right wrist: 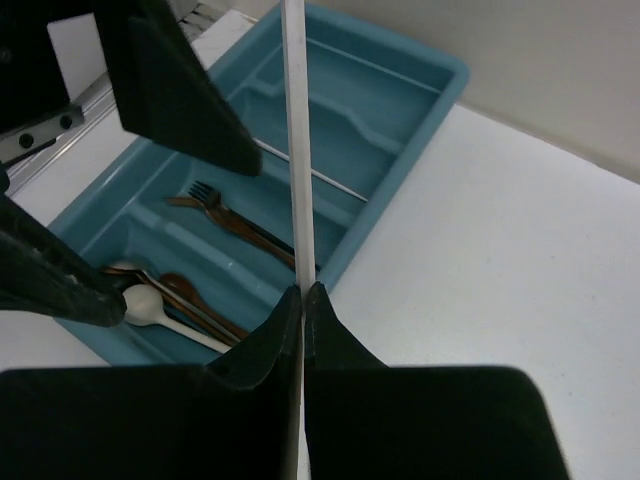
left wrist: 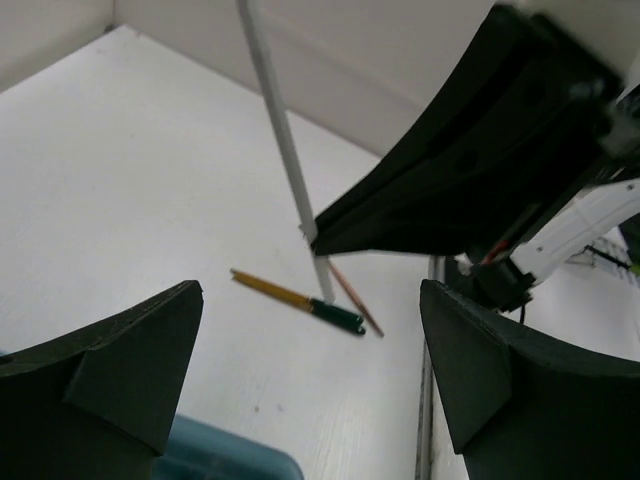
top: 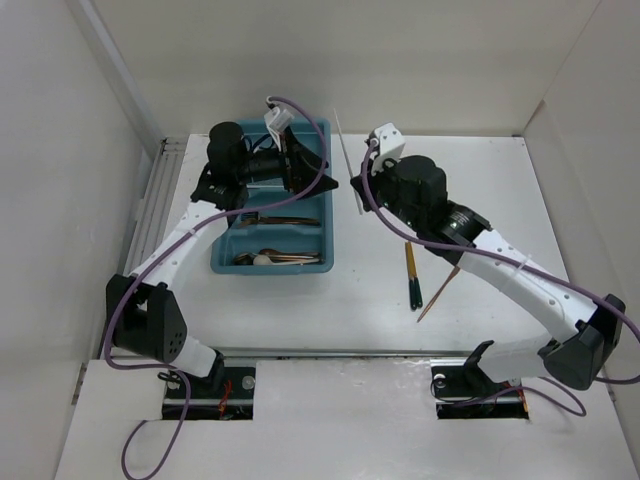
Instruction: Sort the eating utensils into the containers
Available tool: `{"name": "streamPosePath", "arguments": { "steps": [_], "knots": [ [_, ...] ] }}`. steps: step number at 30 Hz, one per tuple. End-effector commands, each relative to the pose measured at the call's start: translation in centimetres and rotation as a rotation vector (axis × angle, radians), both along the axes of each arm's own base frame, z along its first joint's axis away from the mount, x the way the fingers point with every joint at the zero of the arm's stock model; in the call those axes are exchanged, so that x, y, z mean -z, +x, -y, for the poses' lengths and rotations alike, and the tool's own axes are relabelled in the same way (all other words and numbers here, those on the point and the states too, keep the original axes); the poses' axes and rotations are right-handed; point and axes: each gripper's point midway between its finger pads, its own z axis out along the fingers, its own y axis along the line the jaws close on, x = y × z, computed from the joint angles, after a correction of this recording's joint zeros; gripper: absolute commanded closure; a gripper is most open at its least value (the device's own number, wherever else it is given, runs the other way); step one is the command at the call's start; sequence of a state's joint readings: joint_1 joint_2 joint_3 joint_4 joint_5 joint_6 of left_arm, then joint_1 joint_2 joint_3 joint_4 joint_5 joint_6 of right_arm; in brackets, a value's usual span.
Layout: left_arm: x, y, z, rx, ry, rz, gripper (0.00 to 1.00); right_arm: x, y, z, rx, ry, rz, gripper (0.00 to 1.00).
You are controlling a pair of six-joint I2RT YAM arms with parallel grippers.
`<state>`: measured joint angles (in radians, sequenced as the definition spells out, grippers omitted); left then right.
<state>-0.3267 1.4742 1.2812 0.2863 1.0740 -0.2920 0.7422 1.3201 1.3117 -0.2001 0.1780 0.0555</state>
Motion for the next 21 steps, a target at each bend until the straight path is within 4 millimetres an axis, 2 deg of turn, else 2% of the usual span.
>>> {"name": "streamPosePath", "arguments": {
  "steps": [1, 4, 6, 9, 10, 12, 15, 18, 21],
  "knots": [
    [-7.2, -3.1, 0.3, 0.11, -0.179, 0.158, 0.12, -4.9, -0.3, -1.3, -0.046, 0.061, 0.13, 1.0],
    [-8.8, -3.7, 0.2, 0.127, -0.248, 0.199, 0.12, -5.1, -0.3, -1.5, -0.055, 0.068, 0.136, 1.0],
    [-8.9, -4.2, 0.1, 0.139, -0.269, 0.169, 0.12, -5.1, -0.4, -1.6, -0.066, 0.069, 0.135, 1.0],
    [-7.9, -3.6, 1.1, 0.136, -0.25, 0.115, 0.17, -5.4, -1.2, -1.7, -0.084, 0.077, 0.141, 1.0],
    [-7.4, -3.0, 1.2, 0.122, -0.244, 0.114, 0.19, -5.0, -1.2, -1.7, -0.084, 0.071, 0.134, 1.0],
    [-6.8, -3.1, 1.9, 0.126, -0.231, 0.099, 0.19, -5.0, -1.2, -1.7, -0.084, 0.071, 0.134, 1.0],
    [-6.2, -1.6, 2.0, 0.066, -0.213, 0.103, 0.2, -5.0, -1.6, -2.1, -0.103, 0.072, 0.133, 1.0],
    [-5.5, 0.2, 2.2, 0.004, -0.195, 0.082, 0.27, -5.0, -2.2, -2.8, -0.124, 0.074, 0.132, 1.0],
    [-5.4, 0.4, 2.2, -0.007, -0.192, 0.083, 0.38, -5.2, -2.2, -2.8, -0.124, 0.08, 0.139, 1.0]
  ]
}}
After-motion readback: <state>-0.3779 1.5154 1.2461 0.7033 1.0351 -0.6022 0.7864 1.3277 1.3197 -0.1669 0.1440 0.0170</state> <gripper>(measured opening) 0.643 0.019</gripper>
